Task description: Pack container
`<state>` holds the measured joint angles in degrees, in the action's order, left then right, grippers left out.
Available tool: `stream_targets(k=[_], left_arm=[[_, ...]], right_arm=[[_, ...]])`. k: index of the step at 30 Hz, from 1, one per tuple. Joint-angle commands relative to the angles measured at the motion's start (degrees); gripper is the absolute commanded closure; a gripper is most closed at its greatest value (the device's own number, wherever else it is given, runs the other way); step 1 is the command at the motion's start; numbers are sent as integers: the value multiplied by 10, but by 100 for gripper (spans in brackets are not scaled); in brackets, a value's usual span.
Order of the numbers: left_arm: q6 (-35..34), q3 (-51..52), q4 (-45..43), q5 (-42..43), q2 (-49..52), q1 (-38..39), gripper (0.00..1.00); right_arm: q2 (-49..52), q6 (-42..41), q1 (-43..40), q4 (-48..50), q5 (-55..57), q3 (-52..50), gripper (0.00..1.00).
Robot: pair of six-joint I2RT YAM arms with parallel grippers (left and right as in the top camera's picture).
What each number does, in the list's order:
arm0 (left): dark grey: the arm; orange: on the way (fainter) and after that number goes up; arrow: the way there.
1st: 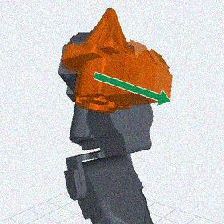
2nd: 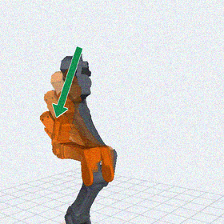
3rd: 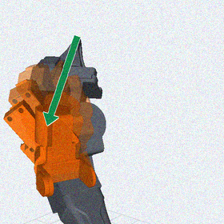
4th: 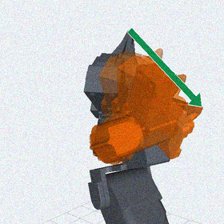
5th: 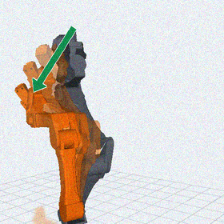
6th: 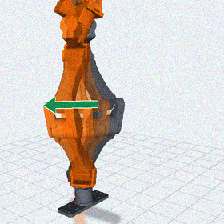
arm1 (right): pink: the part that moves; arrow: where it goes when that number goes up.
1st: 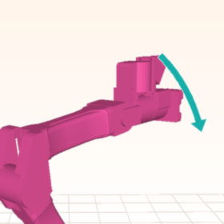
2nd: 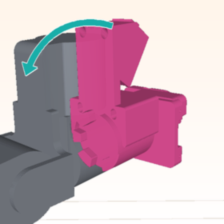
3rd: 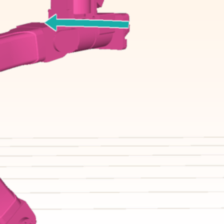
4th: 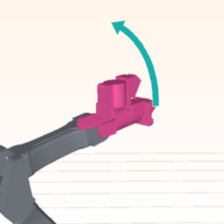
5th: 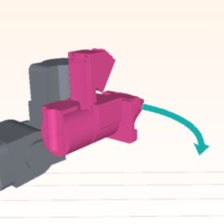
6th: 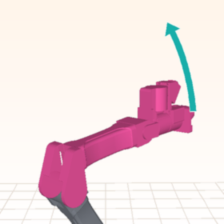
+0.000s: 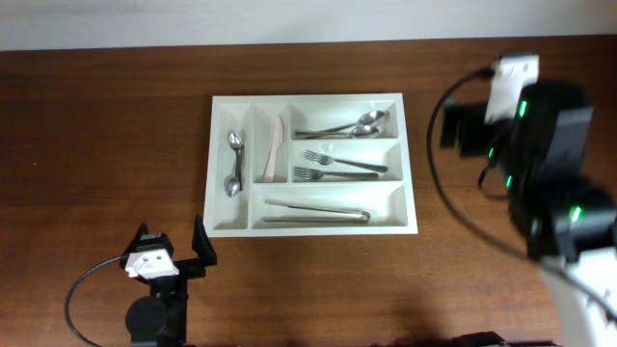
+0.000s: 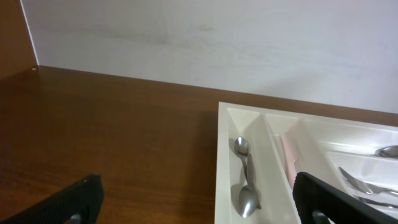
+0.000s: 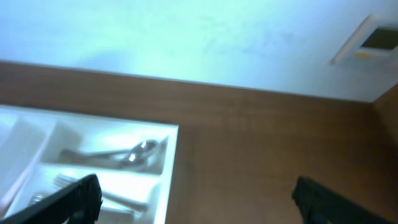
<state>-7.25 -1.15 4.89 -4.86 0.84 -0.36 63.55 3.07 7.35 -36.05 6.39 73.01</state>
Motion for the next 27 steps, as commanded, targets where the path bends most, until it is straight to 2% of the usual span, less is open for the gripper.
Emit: stream_targets(k=[1,7,15,27], left_arm=[[9,5,-2,6,-5,-2,1],[9,5,-2,6,-5,-2,1],[9,5,-2,6,-5,-2,1],[9,5,-2,6,-5,-2,1]], right_arm=[[-103,-2,13,69,7,-125,1],[-281,-2,13,155,5,-325,1],[-472,-2,13,203,-16,-516,1],[-594,-2,13,200,-50,-641,1]])
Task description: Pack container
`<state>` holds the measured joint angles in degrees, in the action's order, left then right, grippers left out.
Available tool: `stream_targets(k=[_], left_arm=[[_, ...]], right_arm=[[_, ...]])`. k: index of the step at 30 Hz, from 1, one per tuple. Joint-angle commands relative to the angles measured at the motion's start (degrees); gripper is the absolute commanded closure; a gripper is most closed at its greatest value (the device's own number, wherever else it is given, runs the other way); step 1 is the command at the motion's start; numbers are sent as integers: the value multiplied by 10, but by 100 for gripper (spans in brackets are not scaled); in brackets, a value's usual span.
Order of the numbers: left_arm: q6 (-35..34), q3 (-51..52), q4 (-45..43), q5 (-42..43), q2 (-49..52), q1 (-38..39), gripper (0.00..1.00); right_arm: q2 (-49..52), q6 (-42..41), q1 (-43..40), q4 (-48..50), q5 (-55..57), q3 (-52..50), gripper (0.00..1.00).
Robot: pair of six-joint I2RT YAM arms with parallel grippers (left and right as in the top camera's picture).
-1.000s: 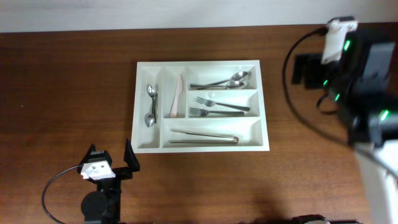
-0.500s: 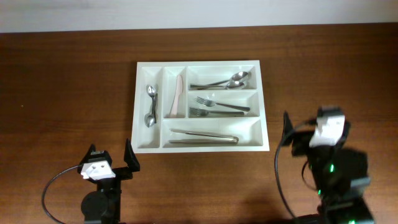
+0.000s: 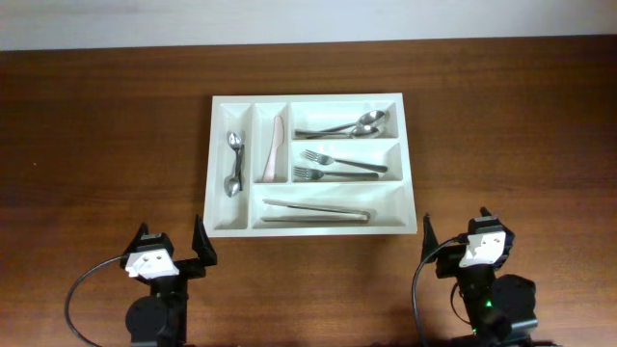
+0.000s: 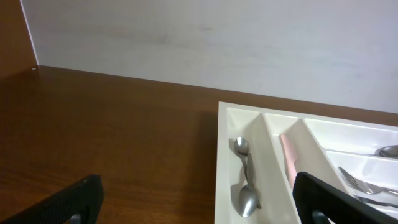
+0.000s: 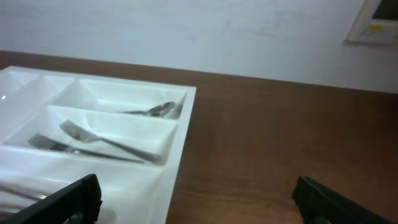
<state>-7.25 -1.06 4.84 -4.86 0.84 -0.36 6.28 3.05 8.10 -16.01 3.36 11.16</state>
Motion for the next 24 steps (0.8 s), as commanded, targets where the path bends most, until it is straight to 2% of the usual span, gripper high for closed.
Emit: stream_targets(k=[1,5,24], left_arm=[[9,4,-1,6,-5,-2,1],[9,4,-1,6,-5,-2,1],[9,4,-1,6,-5,-2,1]], right_arm=[[-26,-1,5,0,-27,-31,1],[-42,-1,5,1,-43,-64,1],[-61,11,-2,2,-39,-64,1]])
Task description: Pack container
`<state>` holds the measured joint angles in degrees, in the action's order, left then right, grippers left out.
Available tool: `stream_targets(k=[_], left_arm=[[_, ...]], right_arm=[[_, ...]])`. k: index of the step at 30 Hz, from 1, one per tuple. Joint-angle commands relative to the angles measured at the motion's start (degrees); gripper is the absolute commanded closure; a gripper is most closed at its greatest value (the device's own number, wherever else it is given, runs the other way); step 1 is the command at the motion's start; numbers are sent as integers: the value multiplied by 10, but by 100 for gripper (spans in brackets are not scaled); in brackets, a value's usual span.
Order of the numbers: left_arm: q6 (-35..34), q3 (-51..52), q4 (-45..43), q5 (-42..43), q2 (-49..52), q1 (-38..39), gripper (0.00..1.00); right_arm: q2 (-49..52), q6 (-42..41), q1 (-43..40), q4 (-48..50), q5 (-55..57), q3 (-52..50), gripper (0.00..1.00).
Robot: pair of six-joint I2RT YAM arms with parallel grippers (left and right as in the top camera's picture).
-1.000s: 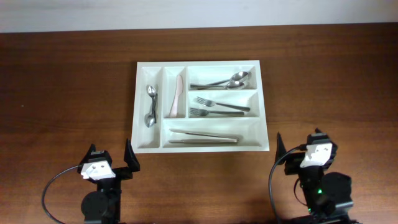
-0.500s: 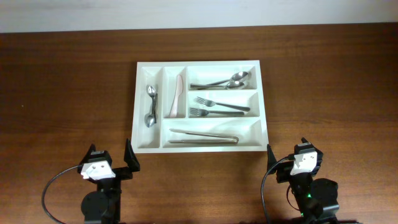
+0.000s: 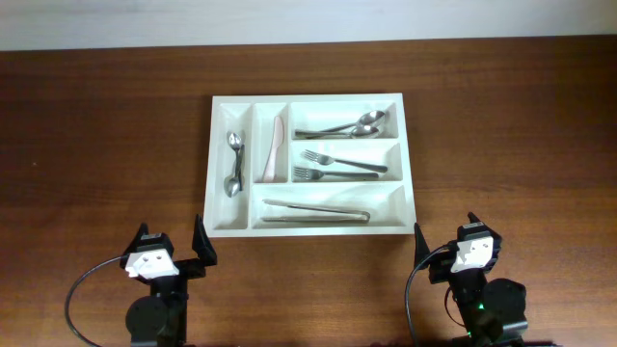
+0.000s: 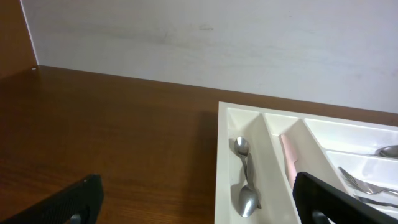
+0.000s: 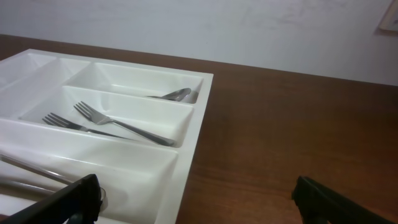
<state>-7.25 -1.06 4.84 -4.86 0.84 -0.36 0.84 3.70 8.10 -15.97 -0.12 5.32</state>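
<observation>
A white cutlery tray point(image 3: 412, 164) lies mid-table. It holds two small spoons point(image 3: 232, 164), a pink knife point(image 3: 276, 149), two larger spoons point(image 3: 352, 126), two forks point(image 3: 337, 164) and metal tongs point(image 3: 316, 211). My left gripper point(image 3: 172, 238) rests low in front of the tray's left corner, open and empty. The left wrist view shows the left gripper point(image 4: 199, 208) facing the small spoons point(image 4: 245, 183). My right gripper point(image 3: 446, 236) sits off the tray's front right corner, open and empty. In the right wrist view the right gripper point(image 5: 199, 205) faces the forks point(image 5: 112, 124).
Dark wooden tabletop point(image 3: 106, 145) surrounds the tray on all sides. A pale wall point(image 4: 205, 37) rises behind the table's far edge. Black cables loop beside each arm base at the front edge.
My right gripper has shifted a little to the left, nearer the tray's front right corner. The left arm and the tray's contents are unchanged.
At first my right arm stood raised at the far right of the table, gripper open. Later it was down low at the front, right of the tray, and now sits slightly closer to it. The left gripper stayed open in place throughout.
</observation>
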Motion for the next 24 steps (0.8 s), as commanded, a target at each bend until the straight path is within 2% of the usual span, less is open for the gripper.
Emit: stream_targets(k=[1,5,24], left_arm=[[9,4,-1,6,-5,-2,1],[9,4,-1,6,-5,-2,1],[9,4,-1,6,-5,-2,1]], right_arm=[[-7,5,-7,2,-8,-5,1],[-7,3,-30,2,-12,-5,1],[-6,3,-28,3,-14,-5,1]])
